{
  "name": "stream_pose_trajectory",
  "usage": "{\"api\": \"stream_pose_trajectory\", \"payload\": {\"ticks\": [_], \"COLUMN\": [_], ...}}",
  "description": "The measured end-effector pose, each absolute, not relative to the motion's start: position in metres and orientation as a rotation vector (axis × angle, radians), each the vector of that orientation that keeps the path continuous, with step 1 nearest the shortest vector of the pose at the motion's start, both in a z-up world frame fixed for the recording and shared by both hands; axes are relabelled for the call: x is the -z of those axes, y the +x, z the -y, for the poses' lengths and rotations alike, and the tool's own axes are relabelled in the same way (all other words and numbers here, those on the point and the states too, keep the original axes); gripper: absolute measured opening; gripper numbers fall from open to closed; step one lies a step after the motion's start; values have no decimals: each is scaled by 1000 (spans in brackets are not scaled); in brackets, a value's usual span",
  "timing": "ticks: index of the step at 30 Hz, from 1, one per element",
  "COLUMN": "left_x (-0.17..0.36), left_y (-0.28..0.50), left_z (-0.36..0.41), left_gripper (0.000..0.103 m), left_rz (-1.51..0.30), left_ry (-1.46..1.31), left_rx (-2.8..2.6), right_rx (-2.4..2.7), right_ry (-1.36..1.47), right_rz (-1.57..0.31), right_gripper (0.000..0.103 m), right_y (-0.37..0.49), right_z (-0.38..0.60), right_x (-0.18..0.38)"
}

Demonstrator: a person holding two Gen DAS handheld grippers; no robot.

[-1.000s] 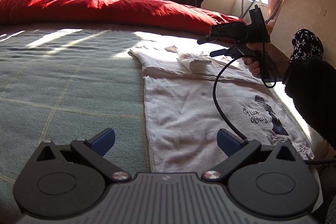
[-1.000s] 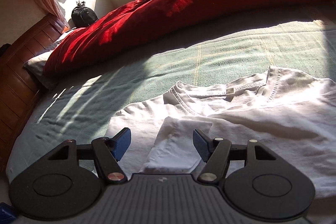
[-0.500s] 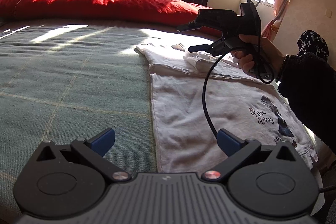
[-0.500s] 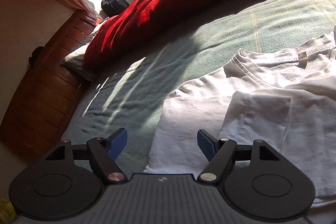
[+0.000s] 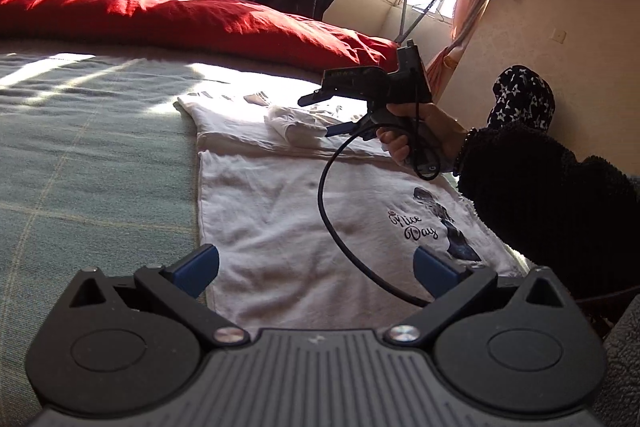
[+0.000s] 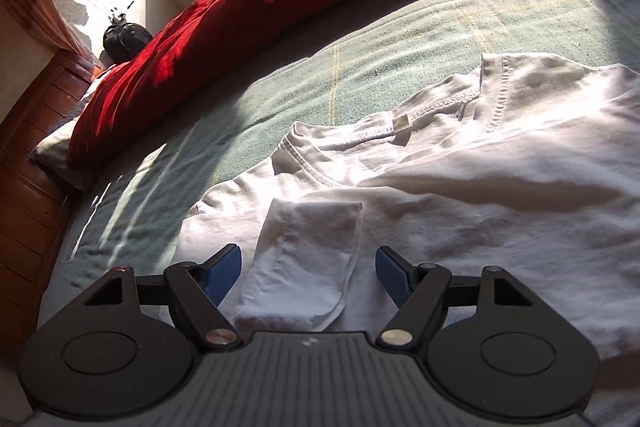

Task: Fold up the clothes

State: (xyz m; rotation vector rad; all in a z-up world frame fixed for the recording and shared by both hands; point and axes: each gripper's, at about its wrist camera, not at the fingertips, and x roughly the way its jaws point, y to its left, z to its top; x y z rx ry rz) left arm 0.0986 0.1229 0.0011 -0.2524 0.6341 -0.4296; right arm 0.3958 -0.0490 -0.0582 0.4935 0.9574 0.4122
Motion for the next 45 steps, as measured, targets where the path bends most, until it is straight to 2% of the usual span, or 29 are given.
{"api": "stream_pose_trajectory", "payload": {"ticks": [4, 10, 16, 25, 32, 40, 45], "left_x": [-5, -4, -9, -13, -15, -19, -15], "left_y": [98, 96, 92, 86, 84, 88, 106], "left_z": [-116, -120, -119, -120, -121, -109, -96], "left_gripper": [102, 102, 102, 102, 102, 102, 102], "left_rz": [-633, -646, -624, -616, -607, -592, -614], "left_ry": [-228, -229, -235, -235, -238, -226, -226], "left_rx": [427, 387, 401, 383, 388, 452, 461], "right_rx": [-457, -661, -717, -776, -870, -702, -504], "right_ry": [556, 641, 481, 513, 345, 224, 309], "right_rz": [-981, -943, -916, -955, -921, -897, -886], "right_gripper": [86, 86, 86, 86, 86, 86, 86], "right_y": [402, 402, 390, 395, 374, 362, 355], "right_z": [39, 13, -3, -33, -63, 11, 120], "right_x": [64, 45, 20, 28, 2, -3, 8]}}
